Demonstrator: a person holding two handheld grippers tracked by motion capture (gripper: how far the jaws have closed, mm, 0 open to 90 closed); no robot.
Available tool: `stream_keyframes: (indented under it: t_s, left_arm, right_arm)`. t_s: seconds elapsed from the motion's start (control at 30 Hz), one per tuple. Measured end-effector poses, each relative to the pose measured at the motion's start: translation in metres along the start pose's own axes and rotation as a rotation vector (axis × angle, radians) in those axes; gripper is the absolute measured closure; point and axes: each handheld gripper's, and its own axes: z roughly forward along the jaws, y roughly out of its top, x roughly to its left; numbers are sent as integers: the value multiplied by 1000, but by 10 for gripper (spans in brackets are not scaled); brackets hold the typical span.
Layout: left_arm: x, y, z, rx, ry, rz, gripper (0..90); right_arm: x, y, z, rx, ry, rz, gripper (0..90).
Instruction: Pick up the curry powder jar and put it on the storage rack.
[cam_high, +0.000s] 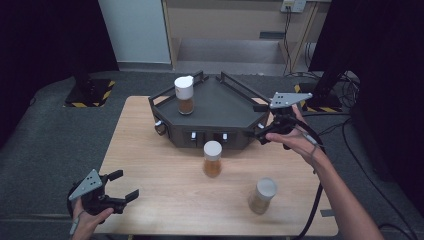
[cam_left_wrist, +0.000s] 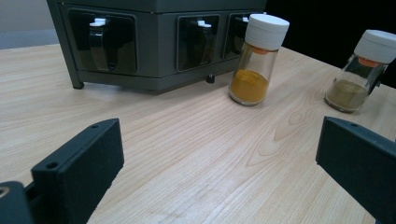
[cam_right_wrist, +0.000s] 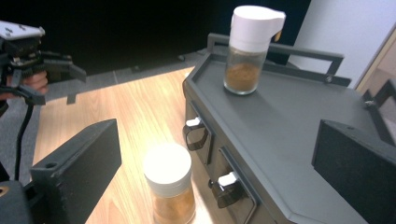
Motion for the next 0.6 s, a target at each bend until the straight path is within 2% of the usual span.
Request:
stream_keyframes:
  t_s: [0.37,0.6]
  left_arm:
    - [0,0,0,0,-1,2,0]
    - [0,0,0,1,-1,1,0]
  right_arm:
    - [4,6,34,93,20,-41,28]
    - [2,4,56,127,56,-31,36]
